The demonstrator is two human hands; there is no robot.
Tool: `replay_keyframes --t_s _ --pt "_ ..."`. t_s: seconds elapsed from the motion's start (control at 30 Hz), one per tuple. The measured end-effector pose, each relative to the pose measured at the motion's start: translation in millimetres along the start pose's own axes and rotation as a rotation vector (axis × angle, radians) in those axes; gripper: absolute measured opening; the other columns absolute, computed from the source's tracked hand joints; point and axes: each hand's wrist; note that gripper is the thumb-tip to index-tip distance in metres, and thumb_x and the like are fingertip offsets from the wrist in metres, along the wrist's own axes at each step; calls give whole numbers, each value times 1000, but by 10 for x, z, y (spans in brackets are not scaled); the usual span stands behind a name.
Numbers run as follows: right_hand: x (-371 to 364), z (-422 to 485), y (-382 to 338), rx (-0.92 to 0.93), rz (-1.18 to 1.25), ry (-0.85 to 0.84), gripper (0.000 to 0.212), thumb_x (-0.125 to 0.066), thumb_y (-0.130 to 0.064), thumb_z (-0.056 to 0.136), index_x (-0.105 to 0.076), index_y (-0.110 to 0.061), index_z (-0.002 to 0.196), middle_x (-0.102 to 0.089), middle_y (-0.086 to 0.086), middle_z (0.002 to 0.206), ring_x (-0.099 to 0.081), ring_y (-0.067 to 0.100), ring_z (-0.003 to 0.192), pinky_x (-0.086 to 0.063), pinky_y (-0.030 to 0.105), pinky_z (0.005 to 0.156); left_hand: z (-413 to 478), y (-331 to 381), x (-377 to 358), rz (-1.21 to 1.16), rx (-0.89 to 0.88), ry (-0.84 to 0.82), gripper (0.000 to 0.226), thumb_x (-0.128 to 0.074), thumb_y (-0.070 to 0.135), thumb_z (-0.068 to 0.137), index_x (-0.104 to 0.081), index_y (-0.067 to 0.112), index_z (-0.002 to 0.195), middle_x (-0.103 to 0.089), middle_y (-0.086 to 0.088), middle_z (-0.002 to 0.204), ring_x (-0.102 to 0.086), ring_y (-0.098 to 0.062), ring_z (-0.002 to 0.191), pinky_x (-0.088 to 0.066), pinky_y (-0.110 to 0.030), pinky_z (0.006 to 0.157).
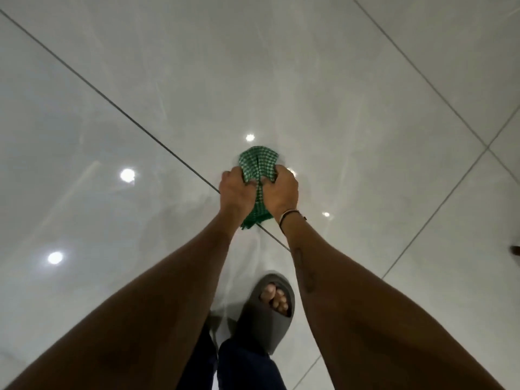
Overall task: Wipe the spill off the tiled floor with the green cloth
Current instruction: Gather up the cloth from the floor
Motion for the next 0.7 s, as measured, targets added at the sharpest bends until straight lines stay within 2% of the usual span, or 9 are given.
replay_keyframes --t_s 0.07,0.17,0.23,0.27,0.37,0.43,0.5,0.6,0.7 --pt "310 -134 -216 -84 141 -38 16 -67 -11 104 -76 -3 116 -80 13 112 -77 34 105 -65 51 99 -177 275 271 -201 98 -37 32 -53 20 113 -60 6 142 -69 -10 126 -74 -31 116 -63 -36 79" --pt "965 -464 -690 -172 398 -74 12 -68 -2 103 -77 -1 110 -81 20 114 -78 40 109 -66 55 100 -603 741 978 -315 86 -7 28 -56 19 114 -58 6 138 -70 -5 118 -71 -18 99 -59 -29 70" --pt "1487 -801 -1095 -176 510 -131 13 -68 2 104 -77 -6 108 -81 15 108 -79 34 99 -67 50 96 -939 1138 1507 -370 39 -30 30 -62 16 113 -59 -1 137 -74 -9 121 -74 -21 100 -66 -35 75" --pt "1751 -960 -1311 -172 544 -162 15 -68 2 104 -78 -6 111 -80 11 103 -78 28 93 -67 45 90 -1111 1382 1756 -387 22 -41 29 -65 15 111 -60 -2 135 -76 -8 118 -76 -22 99 -68 -33 74" --pt "2536 -1370 -2048 -162 606 -168 24 -68 2 104 -75 5 127 -77 3 94 -73 17 79 -62 34 76 -1578 2265 2440 -364 -20 -56 17 -69 11 108 -65 5 124 -77 -3 108 -76 -16 90 -64 -16 59" --pt "3006 -1507 -2584 -125 636 -141 27 -69 3 103 -73 8 129 -74 4 92 -70 16 77 -59 31 73 -1806 2890 2800 -334 -71 -42 20 -70 9 107 -66 1 125 -77 -11 117 -75 -20 92 -64 -17 61" --pt "3463 -1534 -3086 -70 695 -92 22 -69 1 103 -76 0 124 -78 2 96 -74 15 81 -62 29 71 -1973 3544 3090 -369 -98 -8 16 -70 10 107 -65 6 122 -78 -16 126 -76 -21 95 -65 -22 67" --pt "4031 -1321 -3737 -7 758 -52 23 -69 -1 104 -78 -2 125 -81 3 104 -77 14 86 -67 32 83 -1861 4427 3355 -399 -177 -1 15 -70 13 108 -65 13 121 -82 -14 127 -81 -20 94 -66 -22 69" --pt "4390 -875 -4255 35 741 -12 24 -68 0 104 -76 2 127 -82 15 115 -76 23 95 -65 45 97 -1570 5155 3533 -404 -211 37 28 -73 12 105 -68 4 132 -83 -17 126 -84 -32 108 -69 -27 77"
Point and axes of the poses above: each hand's wrist, its own z-axis towards the middle knuckle, its own x-axis out of the back of the hand, y = z × x
